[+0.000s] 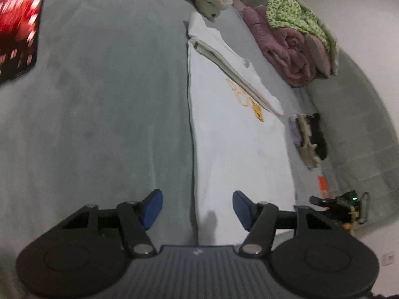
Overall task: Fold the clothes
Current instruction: 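Open both grippers and pull them back from the folded T-shirt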
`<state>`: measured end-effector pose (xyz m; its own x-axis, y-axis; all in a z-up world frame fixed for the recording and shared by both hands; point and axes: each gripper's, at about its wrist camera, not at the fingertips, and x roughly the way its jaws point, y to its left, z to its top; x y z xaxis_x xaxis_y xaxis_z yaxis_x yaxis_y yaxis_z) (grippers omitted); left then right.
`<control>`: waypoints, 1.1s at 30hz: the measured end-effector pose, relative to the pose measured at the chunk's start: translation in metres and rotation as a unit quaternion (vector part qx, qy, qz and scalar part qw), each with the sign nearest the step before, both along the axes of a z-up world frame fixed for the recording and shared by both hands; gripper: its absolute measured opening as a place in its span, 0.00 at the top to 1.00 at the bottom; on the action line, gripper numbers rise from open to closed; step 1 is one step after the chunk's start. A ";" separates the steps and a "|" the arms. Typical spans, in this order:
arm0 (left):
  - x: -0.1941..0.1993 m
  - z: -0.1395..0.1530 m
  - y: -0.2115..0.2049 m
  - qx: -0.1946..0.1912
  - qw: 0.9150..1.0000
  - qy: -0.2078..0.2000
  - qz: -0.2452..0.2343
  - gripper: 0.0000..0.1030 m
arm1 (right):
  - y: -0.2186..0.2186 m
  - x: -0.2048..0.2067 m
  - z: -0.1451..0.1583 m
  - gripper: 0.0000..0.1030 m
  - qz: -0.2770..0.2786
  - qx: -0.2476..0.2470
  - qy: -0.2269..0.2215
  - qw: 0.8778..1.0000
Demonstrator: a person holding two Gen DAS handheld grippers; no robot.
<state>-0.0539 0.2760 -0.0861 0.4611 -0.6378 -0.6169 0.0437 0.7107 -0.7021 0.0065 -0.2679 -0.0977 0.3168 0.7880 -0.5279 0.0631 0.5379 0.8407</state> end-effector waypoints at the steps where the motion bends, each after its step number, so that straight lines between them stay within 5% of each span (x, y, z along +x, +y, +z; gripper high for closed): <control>1: -0.003 -0.003 0.002 -0.010 1.000 0.000 -0.001 0.43 | 0.001 -0.001 0.000 0.38 0.005 0.000 0.000 1.000; 15: -0.009 -0.007 -0.014 -0.038 0.998 -0.002 -0.041 0.44 | 0.020 -0.005 -0.002 0.39 0.043 0.001 0.001 0.999; 22: -0.007 -0.011 -0.021 -0.045 0.998 0.006 -0.048 0.56 | 0.025 -0.005 0.001 0.39 0.050 -0.001 -0.003 0.999; 31: -0.004 -0.017 -0.024 -0.056 0.997 0.022 -0.050 0.76 | 0.046 -0.007 -0.009 0.69 0.084 0.016 0.020 0.996; 33: -0.006 -0.016 -0.023 -0.056 0.997 0.021 -0.050 0.76 | 0.047 -0.006 -0.006 0.67 0.084 0.013 0.013 0.996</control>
